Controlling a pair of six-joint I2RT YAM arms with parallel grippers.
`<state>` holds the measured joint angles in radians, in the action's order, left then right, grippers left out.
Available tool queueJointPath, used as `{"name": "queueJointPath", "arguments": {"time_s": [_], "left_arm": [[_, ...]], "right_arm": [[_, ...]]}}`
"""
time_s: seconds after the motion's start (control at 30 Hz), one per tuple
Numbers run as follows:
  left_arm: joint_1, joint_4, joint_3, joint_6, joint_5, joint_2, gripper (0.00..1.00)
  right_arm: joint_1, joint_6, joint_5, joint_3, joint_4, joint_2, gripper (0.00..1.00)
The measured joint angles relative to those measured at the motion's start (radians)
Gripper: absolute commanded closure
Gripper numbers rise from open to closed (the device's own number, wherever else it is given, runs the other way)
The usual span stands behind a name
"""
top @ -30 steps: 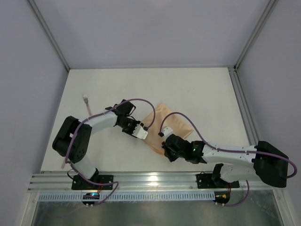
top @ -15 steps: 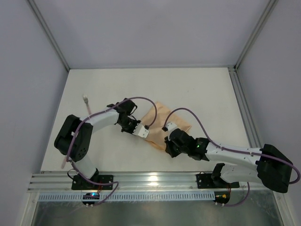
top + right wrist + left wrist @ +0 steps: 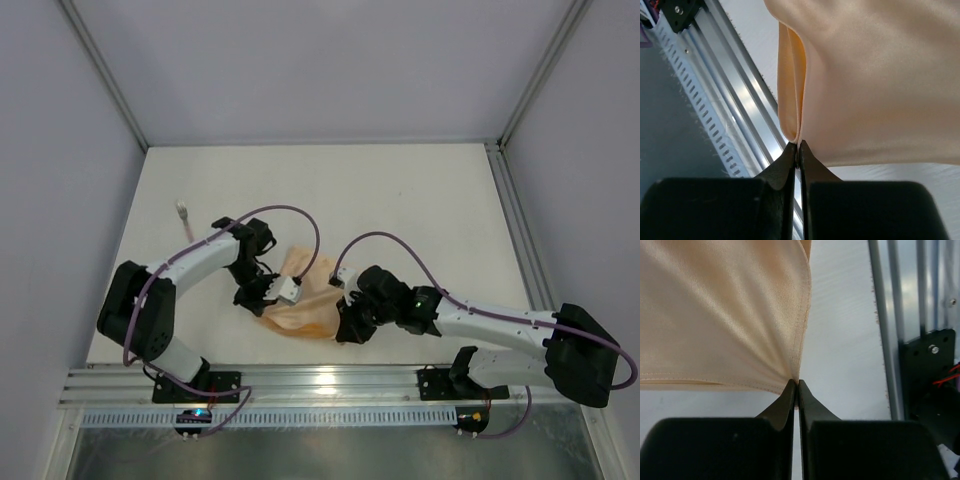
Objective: Fold the napkin into a case and place the utensils inside
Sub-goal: Pick up the lower triangle-folded napkin from the center of the board, then fold the lower triangle-folded napkin at the center of the board.
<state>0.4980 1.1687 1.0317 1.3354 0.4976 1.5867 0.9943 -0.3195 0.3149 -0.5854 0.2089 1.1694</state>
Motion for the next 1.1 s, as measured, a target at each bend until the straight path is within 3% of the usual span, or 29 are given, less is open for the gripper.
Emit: {"name": "queueJointPath", "arguments": {"time_s": [0.1, 0.17, 0.2, 0.23, 0.27, 0.33, 0.5, 0.67, 0.83, 0.93, 1.1], "left_arm": [[-0.003, 0.056, -0.029, -0.011, 0.008, -0.051, 1.0], [-0.003, 0.067, -0.043, -0.016, 0.011, -0.069, 0.91], [-0.003, 0.067, -0.046, -0.019, 0.011, -0.072, 0.8], [-0.003, 0.063, -0.047, -0.02, 0.011, -0.073, 0.59], [-0.003, 0.054, -0.048, -0.022, 0.01, -0.073, 0.48], [-0.003, 0.034, -0.048, -0.02, 0.01, -0.073, 0.01], [-0.003, -0.034, -0.065, -0.047, 0.039, -0.094, 0.01], [0.032, -0.224, -0.151, -0.17, 0.087, -0.254, 0.01], [0.217, -0.465, -0.303, -0.449, 0.06, -0.416, 0.01], [0.317, -0.609, -0.333, -0.656, 0.001, -0.394, 0.01], [0.364, -0.782, -0.336, -0.896, -0.079, -0.297, 0.01]], "right_arm": [[-0.009, -0.003, 0.064, 0.007, -0.015, 0.0, 0.97], [-0.023, -0.01, 0.094, 0.021, -0.031, 0.0, 0.97], [-0.032, -0.014, 0.104, 0.026, -0.035, 0.0, 0.97], [-0.04, -0.018, 0.109, 0.028, -0.037, 0.0, 0.97], [-0.051, -0.02, 0.116, 0.028, -0.039, 0.003, 0.97], [-0.069, -0.024, 0.124, 0.028, -0.053, 0.009, 0.97], [-0.1, -0.034, 0.135, 0.028, -0.086, 0.035, 0.97], [-0.14, -0.054, 0.145, 0.037, -0.122, 0.044, 0.97], [-0.186, -0.075, 0.149, 0.04, -0.146, 0.066, 0.97], [-0.19, -0.089, 0.149, 0.043, -0.174, 0.069, 0.97], [-0.201, -0.114, 0.157, 0.051, -0.218, 0.073, 0.97]]}}
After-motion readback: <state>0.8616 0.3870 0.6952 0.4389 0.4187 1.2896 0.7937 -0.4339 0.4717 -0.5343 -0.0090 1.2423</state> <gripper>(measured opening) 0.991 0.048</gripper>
